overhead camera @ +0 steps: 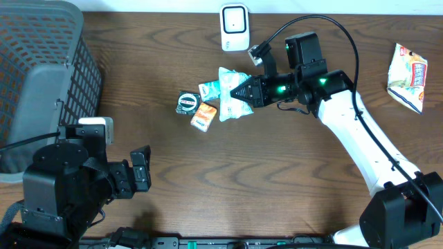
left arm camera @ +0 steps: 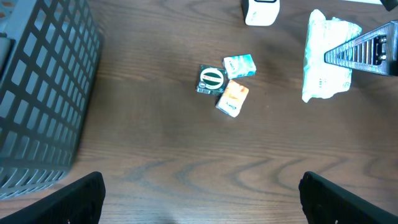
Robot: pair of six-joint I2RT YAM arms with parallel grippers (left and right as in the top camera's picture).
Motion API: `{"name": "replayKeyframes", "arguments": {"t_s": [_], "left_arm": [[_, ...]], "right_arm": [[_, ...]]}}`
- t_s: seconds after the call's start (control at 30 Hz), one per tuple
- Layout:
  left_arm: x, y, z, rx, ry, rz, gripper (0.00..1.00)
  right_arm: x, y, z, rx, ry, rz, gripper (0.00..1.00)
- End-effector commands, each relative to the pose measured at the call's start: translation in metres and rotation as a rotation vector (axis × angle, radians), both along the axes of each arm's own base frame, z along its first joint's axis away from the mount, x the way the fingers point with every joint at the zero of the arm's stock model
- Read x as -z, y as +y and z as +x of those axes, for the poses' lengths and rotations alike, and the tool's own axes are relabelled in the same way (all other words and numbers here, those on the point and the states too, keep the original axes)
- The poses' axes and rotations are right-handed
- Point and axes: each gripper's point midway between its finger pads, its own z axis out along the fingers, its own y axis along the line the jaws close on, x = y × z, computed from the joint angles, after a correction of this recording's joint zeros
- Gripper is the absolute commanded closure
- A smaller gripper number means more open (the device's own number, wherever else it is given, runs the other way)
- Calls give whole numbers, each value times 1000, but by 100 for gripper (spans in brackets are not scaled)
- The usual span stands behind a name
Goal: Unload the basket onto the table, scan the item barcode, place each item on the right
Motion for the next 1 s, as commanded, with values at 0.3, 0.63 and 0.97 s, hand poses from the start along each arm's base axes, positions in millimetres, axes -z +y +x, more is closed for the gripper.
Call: {"name": "replayKeyframes", "arguments": {"t_s": [0.3,0.63,0.97], "left_arm": [[-3,1,0,-13,-7,-10,2],[-3,1,0,-13,-7,-10,2],[-3,1,0,-13,-7,-10,2]], "right_arm": [[-7,0,-2,-1,-31,-9,99],[6,-10,3,57,-23,-91,99],[59,-94,33,423,-84,-644,99]]}}
